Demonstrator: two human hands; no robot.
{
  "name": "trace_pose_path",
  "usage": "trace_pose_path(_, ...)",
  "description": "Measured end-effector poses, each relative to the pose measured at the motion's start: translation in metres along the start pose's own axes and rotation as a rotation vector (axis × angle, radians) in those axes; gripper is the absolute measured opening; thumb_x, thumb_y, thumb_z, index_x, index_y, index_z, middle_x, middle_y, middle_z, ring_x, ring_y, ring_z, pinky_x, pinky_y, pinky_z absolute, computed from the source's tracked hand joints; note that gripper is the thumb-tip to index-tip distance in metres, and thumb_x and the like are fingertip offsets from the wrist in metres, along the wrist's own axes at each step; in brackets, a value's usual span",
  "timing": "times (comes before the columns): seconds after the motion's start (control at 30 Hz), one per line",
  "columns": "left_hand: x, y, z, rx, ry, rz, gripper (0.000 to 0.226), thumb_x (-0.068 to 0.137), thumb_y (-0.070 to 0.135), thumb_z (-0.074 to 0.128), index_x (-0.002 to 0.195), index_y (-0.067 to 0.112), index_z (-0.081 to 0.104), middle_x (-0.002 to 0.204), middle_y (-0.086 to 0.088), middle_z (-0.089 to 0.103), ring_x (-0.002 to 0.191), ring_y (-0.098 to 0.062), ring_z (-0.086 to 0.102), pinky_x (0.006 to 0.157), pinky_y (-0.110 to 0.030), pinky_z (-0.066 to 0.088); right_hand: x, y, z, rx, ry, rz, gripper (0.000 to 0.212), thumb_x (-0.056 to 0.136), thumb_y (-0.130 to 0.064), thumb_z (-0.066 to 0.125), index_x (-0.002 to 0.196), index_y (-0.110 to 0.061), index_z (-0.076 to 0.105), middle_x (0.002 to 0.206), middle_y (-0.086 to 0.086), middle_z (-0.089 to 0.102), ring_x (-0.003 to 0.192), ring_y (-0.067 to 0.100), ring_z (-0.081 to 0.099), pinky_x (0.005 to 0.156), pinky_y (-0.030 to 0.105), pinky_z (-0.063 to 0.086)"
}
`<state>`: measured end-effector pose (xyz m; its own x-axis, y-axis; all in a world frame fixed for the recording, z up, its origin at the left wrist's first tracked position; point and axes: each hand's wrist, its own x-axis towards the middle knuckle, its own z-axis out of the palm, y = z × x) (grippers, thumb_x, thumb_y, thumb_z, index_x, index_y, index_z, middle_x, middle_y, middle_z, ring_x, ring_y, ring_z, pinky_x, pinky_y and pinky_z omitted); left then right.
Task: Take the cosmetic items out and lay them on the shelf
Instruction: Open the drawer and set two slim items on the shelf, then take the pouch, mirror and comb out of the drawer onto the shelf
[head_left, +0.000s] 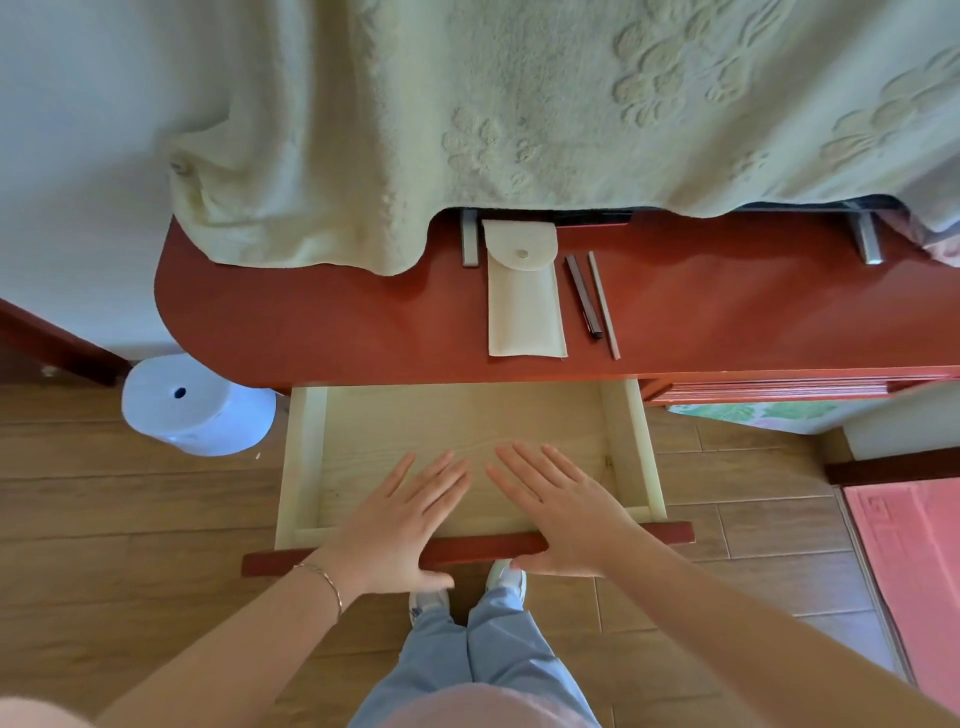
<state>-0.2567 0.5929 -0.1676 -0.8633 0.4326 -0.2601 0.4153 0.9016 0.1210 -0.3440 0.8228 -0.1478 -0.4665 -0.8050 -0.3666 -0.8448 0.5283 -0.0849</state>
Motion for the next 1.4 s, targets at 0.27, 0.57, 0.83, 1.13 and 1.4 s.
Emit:
trace_pose_path(0.27,0.004,-0.013,-0.003,0.057,0.054,-0.111,0.120,0.059,0.075,0.059,0.147,0.007,0.016,0.156,-0.009,0.006,0.143,-0.026,0.006,0.111,-0.050,0.011,0.013,0.008,-0.011,-0.087,0.085,0.042,0.120,0.058,-0.080,0.056,0.146,-0.007,0.018,0.153,0.013,0.025,0.141,0.027,0.023,0.111,0.044,0.011)
trace_pose_path(0.57,0.035,-0.043,-0.030,0.148,0.180,-0.288,0.120,0.055,0.069,0.070,0.144,0.002,0.024,0.153,-0.013,0.022,0.141,-0.027,0.019,0.112,-0.053,0.019,0.045,0.030,-0.028,-0.191,0.227,0.226,0.118,0.060,-0.071,0.066,0.145,-0.003,0.018,0.153,0.013,0.023,0.141,0.027,0.021,0.116,0.043,0.008)
trace_pose_path(0.83,0.059,-0.059,-0.034,0.154,0.331,-0.314,0.065,0.074,0.026,0.075,0.131,0.005,0.049,0.132,-0.012,0.052,0.119,-0.027,0.052,0.098,-0.042,0.043,0.081,0.035,-0.033,-0.286,0.370,0.246,0.093,0.072,-0.036,0.075,0.143,-0.005,0.024,0.151,0.009,0.031,0.139,0.022,0.030,0.112,0.039,0.018)
trace_pose_path(1.13,0.075,-0.075,-0.036,0.193,0.490,-0.282,0.052,0.071,-0.005,0.062,0.120,0.010,0.055,0.113,-0.010,0.059,0.088,-0.026,0.055,0.076,-0.038,0.048,0.107,0.039,-0.030,-0.346,0.438,0.253,0.066,0.073,-0.014,0.067,0.135,-0.009,0.045,0.140,0.006,0.049,0.131,0.020,0.043,0.110,0.038,0.027)
trace_pose_path(1.4,0.071,-0.054,-0.055,0.138,0.399,-0.224,0.048,0.083,0.035,0.055,0.121,0.006,0.058,0.117,-0.009,0.061,0.105,-0.024,0.057,0.087,-0.039,0.047,0.080,0.037,-0.048,-0.192,0.527,0.282,0.067,0.080,-0.033,0.063,0.138,-0.008,0.040,0.144,0.007,0.043,0.135,0.021,0.038,0.111,0.042,0.022)
